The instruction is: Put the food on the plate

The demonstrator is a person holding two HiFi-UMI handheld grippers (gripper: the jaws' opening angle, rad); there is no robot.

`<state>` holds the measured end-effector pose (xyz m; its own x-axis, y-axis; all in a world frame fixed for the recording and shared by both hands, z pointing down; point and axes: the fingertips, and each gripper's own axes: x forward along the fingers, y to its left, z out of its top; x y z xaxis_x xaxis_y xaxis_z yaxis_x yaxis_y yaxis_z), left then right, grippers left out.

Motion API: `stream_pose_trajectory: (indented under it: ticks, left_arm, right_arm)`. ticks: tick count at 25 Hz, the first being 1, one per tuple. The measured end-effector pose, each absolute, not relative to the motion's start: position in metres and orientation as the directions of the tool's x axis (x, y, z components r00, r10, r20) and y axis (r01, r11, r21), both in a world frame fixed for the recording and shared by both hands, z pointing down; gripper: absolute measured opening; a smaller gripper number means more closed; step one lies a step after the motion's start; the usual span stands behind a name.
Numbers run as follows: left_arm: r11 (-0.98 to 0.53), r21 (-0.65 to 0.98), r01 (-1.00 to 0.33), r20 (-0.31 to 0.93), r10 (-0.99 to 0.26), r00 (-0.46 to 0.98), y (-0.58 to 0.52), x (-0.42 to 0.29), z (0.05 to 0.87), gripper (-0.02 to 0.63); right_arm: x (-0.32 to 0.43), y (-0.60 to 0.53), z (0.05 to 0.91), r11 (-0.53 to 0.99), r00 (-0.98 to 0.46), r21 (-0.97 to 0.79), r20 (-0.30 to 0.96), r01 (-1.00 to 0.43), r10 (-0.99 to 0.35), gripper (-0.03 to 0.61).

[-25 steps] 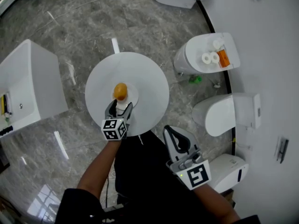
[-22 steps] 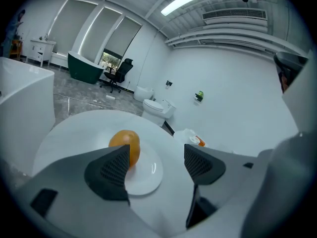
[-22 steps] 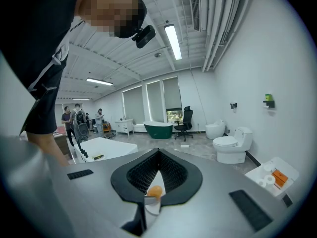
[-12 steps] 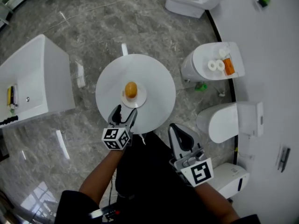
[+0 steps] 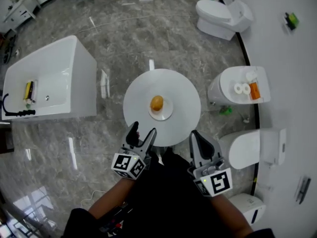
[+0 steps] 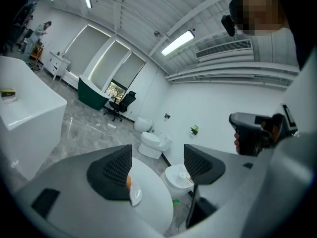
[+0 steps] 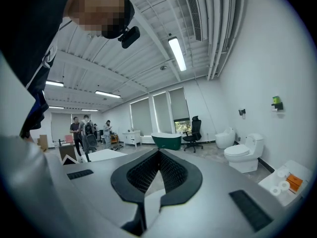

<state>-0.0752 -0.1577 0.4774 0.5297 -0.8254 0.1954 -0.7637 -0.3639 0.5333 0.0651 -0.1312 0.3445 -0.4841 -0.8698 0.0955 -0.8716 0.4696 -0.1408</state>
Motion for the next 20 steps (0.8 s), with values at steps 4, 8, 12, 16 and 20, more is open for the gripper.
stream_pose_trajectory:
  ticks: [4, 8, 12, 16, 20]
  left_arm:
    - [-0.386, 0.510, -0.769, 0.134, -0.848, 0.514, -0.143, -0.083, 0.431, 0.330]
    - [-0.383, 0.475, -0.792, 0.084, -0.877, 0.474, -0.131, -0.096, 0.396, 0.259]
    - [-0.375, 0.413, -0.830, 0.072, -0.895, 0.440, -0.125, -0.106, 0.371, 0.099]
    - [-0.380, 0.374, -0.846, 0.035, -0.906, 0.422, -0.123, -0.117, 0.352, 0.000]
    - [-0.387, 0.327, -0.862, 0.025, -0.909, 0.417, -0.119, -0.123, 0.342, 0.000]
  right_arm:
    - [0.056, -0.124, 0.341, 0.491, -0.505, -0.151, 0.073, -0.858, -0.860, 0.005]
    - [0.050, -0.122, 0.341, 0.499, -0.515, -0.161, 0.075, -0.852, -0.854, 0.005]
    - [0.041, -0.121, 0.337, 0.507, -0.524, -0.167, 0.075, -0.846, -0.849, 0.005]
    - [0.026, -0.121, 0.328, 0.533, -0.545, -0.152, 0.046, -0.832, -0.837, 0.005]
    - [0.014, -0.124, 0.321, 0.547, -0.554, -0.134, 0.024, -0.827, -0.832, 0.005]
